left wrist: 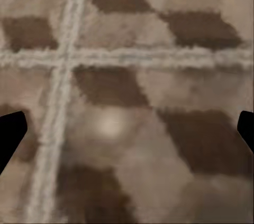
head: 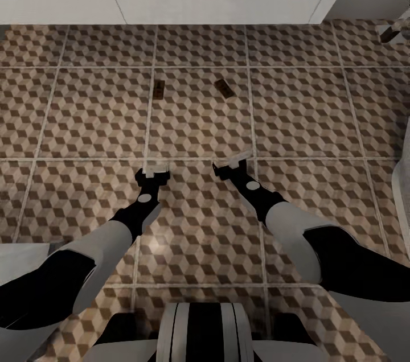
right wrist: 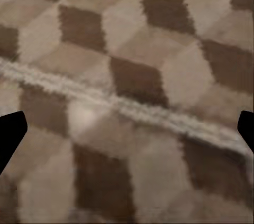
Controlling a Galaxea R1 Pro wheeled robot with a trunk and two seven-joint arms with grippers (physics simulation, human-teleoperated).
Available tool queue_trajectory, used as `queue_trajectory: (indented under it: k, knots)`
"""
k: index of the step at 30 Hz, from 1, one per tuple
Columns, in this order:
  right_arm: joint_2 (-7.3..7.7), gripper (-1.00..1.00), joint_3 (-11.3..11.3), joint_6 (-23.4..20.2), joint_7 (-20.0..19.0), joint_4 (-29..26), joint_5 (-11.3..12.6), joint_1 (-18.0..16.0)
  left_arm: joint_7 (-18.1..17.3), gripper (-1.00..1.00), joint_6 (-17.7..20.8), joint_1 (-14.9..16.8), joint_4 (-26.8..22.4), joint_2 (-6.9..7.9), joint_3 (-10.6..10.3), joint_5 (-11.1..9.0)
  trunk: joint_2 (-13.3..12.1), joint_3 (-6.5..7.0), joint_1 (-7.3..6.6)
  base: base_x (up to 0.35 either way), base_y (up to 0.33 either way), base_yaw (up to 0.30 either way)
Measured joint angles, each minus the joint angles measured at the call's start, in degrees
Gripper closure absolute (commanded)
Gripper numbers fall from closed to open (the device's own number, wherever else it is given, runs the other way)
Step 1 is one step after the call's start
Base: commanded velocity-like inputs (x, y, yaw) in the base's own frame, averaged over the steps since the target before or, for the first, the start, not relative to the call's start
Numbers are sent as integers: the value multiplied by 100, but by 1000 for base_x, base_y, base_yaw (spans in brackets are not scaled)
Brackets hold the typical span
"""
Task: Take the four mousetraps from the cabinet in the bathroom and place them on the bathroom floor. Make sure all four end up on the same floor surface, and ensure that at least two of them are either under or directly next to the same bathroom sink.
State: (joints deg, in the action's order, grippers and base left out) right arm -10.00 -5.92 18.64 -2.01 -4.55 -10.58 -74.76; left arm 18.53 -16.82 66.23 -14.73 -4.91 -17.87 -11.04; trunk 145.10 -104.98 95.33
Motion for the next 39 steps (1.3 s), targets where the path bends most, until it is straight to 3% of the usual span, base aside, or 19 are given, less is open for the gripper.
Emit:
queue_trajectory:
  k: [12,19,27,39]
  knots:
    - [0,-100,0,-7,0,-13,-1,0,17,-100,0,-37,-13,-4,-1,-5,0,0,-2,-253,0,0]
    - [0,-100,-3,-8,0,-35,-4,0,97,-100,8,-43,-25,-82,-1,-2,0,0,-3,-40,0,0]
    - [0,-100,-3,-17,0,-36,-13,0,545,-100,15,-52,-24,-125,0,-1,0,0,-4,-5,0,0]
    - [0,-100,-3,-25,0,-22,-12,0,638,-100,37,-84,-10,-133,0,-4,0,0,-4,0,0,0]
